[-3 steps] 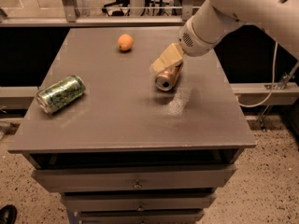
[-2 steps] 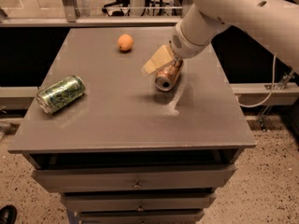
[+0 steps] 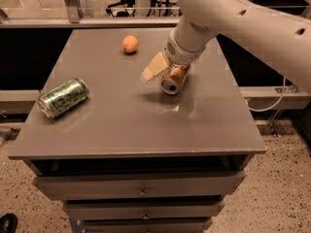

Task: Pick orange can

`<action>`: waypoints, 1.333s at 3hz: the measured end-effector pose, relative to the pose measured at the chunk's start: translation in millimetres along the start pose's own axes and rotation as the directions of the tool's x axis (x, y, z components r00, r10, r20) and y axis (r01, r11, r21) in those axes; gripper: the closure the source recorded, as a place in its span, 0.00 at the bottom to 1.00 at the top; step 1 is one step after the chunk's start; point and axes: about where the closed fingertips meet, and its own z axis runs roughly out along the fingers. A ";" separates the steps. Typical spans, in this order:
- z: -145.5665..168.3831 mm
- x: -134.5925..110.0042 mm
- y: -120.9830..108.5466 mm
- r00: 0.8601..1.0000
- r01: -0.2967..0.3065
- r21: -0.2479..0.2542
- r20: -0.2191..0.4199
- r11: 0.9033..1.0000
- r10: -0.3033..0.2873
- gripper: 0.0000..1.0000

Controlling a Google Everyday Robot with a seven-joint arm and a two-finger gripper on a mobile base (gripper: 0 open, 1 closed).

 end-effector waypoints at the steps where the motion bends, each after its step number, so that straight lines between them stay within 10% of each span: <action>1: 10.2 9.2 -5.3 1.000 0.009 0.052 -0.024 0.999 -0.008 0.24; 3: 2.0 10.6 -19.1 0.998 0.066 0.098 -0.016 0.993 -0.065 0.70; 4: -14.3 2.1 -35.3 0.987 0.156 0.009 0.034 0.988 -0.156 0.99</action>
Offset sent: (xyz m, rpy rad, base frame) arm 0.0005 -0.0180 -0.0181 -0.1363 -0.0429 -0.0202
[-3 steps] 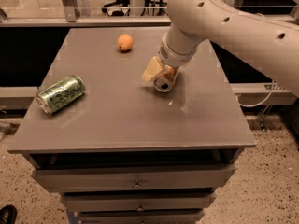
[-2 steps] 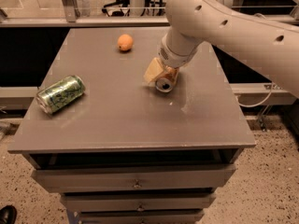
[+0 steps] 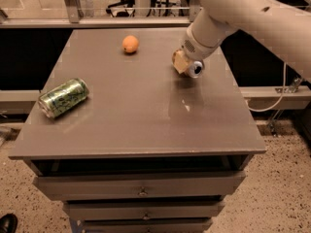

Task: Pick orange can

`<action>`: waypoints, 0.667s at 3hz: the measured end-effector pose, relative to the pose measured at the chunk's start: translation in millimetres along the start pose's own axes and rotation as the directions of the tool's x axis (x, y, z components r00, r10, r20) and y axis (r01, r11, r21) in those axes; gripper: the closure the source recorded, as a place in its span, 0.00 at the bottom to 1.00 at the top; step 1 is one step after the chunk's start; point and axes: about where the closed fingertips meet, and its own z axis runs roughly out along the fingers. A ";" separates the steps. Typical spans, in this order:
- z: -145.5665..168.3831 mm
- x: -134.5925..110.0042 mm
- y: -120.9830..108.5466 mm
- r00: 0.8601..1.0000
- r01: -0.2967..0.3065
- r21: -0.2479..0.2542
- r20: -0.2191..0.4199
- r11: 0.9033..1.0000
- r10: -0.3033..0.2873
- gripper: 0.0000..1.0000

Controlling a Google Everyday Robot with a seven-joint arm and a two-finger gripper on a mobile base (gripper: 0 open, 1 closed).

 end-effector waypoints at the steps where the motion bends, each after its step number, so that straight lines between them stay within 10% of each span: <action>1: -17.1 -13.9 -4.2 0.995 0.082 -0.126 0.073 0.989 -0.073 1.00; 2: -40.7 -24.9 0.1 0.971 0.201 -0.233 0.175 0.952 -0.162 1.00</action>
Offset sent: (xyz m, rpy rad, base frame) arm -0.0215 0.0037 0.0952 0.2748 -0.1367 0.6422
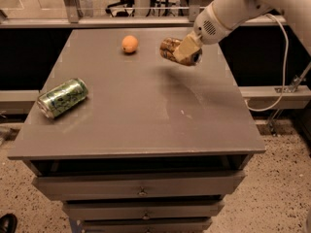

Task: Pick orange can

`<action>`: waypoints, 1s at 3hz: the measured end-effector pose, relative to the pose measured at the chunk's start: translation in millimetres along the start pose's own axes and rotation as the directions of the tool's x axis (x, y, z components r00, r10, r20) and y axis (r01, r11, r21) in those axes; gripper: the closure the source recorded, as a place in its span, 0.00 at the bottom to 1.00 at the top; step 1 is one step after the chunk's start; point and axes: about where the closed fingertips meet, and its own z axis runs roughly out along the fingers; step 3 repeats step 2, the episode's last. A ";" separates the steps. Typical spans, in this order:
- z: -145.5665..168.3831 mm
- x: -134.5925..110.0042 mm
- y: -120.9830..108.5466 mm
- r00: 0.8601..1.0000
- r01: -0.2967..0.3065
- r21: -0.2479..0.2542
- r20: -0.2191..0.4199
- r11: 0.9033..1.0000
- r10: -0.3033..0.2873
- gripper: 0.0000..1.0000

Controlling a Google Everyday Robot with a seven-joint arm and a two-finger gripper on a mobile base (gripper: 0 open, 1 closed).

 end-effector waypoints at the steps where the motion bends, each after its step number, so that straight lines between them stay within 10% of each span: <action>1: -9.1 -11.5 3.5 0.995 0.095 -0.018 0.033 0.995 -0.094 1.00; 3: -9.1 -11.5 3.5 0.995 0.095 -0.018 0.033 0.995 -0.094 1.00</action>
Offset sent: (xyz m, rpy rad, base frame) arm -0.0007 0.0039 0.0176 0.0083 -0.0589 0.0830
